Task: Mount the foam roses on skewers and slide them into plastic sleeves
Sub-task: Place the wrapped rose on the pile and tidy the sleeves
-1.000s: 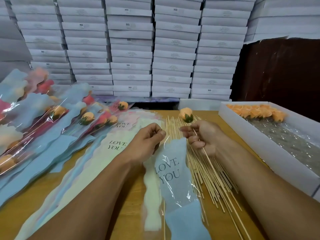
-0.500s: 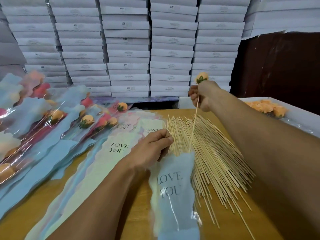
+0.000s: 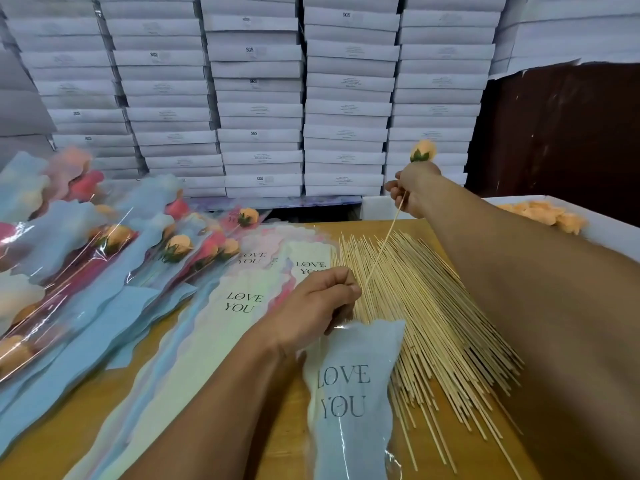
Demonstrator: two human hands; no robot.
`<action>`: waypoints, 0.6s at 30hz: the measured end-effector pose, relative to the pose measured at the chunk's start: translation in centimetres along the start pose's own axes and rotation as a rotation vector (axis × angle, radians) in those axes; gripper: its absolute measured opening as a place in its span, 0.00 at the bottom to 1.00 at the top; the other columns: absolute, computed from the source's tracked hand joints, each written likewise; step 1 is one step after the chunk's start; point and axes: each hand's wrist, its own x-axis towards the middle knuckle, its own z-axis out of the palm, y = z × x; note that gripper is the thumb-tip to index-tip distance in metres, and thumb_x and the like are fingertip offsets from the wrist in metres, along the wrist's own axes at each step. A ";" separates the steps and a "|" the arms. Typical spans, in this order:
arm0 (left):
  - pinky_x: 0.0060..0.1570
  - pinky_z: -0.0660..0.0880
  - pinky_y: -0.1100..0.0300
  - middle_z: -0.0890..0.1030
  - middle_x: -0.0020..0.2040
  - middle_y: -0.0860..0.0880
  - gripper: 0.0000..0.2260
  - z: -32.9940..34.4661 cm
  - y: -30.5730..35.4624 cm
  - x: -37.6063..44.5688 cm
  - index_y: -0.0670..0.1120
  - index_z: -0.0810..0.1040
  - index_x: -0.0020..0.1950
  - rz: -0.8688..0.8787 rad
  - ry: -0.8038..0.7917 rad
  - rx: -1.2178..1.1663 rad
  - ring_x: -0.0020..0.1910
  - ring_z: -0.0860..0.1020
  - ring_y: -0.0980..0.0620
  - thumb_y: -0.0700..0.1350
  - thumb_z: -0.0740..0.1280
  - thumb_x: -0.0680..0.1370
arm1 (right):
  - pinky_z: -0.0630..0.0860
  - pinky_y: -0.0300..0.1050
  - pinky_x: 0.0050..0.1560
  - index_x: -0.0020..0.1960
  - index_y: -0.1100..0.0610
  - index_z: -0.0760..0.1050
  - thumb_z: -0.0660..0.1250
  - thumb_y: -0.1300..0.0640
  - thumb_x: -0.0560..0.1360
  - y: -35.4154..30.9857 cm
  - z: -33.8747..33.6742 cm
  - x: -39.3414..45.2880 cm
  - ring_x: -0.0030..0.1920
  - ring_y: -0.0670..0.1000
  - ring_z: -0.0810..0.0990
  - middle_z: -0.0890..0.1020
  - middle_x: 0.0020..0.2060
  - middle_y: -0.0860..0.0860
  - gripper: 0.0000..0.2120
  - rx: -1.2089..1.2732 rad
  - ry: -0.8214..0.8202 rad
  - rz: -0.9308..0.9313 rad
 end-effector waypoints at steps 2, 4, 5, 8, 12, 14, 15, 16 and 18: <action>0.27 0.63 0.63 0.69 0.28 0.49 0.13 0.0 -0.3 0.1 0.44 0.69 0.37 -0.009 -0.007 -0.007 0.29 0.65 0.52 0.34 0.59 0.82 | 0.65 0.36 0.23 0.63 0.60 0.72 0.48 0.63 0.82 0.4 0.5 0.0 0.26 0.48 0.69 0.79 0.34 0.55 0.17 -0.021 -0.009 0.002; 0.28 0.62 0.61 0.70 0.26 0.52 0.14 0.1 -0.5 0.2 0.44 0.68 0.37 -0.020 -0.004 -0.015 0.29 0.65 0.52 0.35 0.60 0.82 | 0.65 0.34 0.22 0.65 0.60 0.73 0.49 0.64 0.82 1.0 1.0 -0.3 0.25 0.48 0.69 0.79 0.33 0.55 0.18 -0.059 -0.031 -0.004; 0.29 0.62 0.61 0.70 0.26 0.52 0.14 0.1 -0.6 0.2 0.44 0.68 0.37 -0.022 0.003 -0.018 0.29 0.65 0.51 0.36 0.60 0.82 | 0.65 0.34 0.22 0.65 0.61 0.73 0.49 0.65 0.82 1.4 1.3 -0.7 0.25 0.48 0.70 0.79 0.33 0.55 0.17 -0.073 -0.045 -0.007; 0.28 0.62 0.60 0.69 0.28 0.47 0.13 0.1 -0.7 0.4 0.43 0.68 0.38 -0.013 0.027 0.000 0.29 0.65 0.51 0.38 0.61 0.83 | 0.67 0.35 0.22 0.61 0.60 0.73 0.50 0.64 0.82 2.9 1.9 -2.1 0.25 0.47 0.72 0.81 0.34 0.55 0.15 -0.082 -0.117 0.002; 0.28 0.64 0.61 0.69 0.28 0.47 0.11 -0.1 -1.1 0.7 0.43 0.68 0.40 0.006 0.068 0.034 0.26 0.66 0.53 0.40 0.62 0.83 | 0.71 0.36 0.23 0.58 0.59 0.71 0.50 0.63 0.82 4.8 1.7 -4.4 0.22 0.48 0.77 0.86 0.33 0.57 0.12 -0.036 -0.278 0.045; 0.28 0.65 0.62 0.70 0.27 0.50 0.11 -0.1 -1.4 0.8 0.44 0.69 0.41 0.018 0.099 0.044 0.25 0.66 0.54 0.41 0.62 0.83 | 0.75 0.38 0.26 0.61 0.58 0.70 0.52 0.60 0.84 5.3 1.3 -5.8 0.27 0.50 0.83 0.87 0.37 0.57 0.11 -0.059 -0.384 0.069; 0.28 0.65 0.62 0.70 0.26 0.51 0.11 -0.1 -1.5 0.9 0.44 0.69 0.41 0.031 0.115 0.046 0.25 0.66 0.54 0.42 0.62 0.83 | 0.77 0.39 0.29 0.61 0.57 0.71 0.52 0.58 0.84 5.5 0.9 -6.5 0.32 0.51 0.85 0.88 0.40 0.56 0.11 -0.081 -0.446 0.081; 0.28 0.65 0.62 0.70 0.25 0.53 0.11 -0.1 -1.6 1.0 0.45 0.69 0.41 0.048 0.131 0.046 0.25 0.66 0.55 0.42 0.63 0.83 | 0.79 0.41 0.33 0.61 0.56 0.72 0.53 0.56 0.85 5.8 0.5 -7.2 0.36 0.52 0.87 0.88 0.43 0.56 0.11 -0.106 -0.512 0.094; 0.29 0.65 0.60 0.70 0.25 0.54 0.11 -0.1 -1.7 1.1 0.46 0.69 0.40 0.082 0.159 0.047 0.25 0.66 0.54 0.45 0.64 0.82 | 0.80 0.44 0.41 0.57 0.55 0.77 0.57 0.53 0.84 6.5 -0.3 -8.4 0.42 0.52 0.86 0.88 0.45 0.53 0.11 -0.150 -0.628 0.120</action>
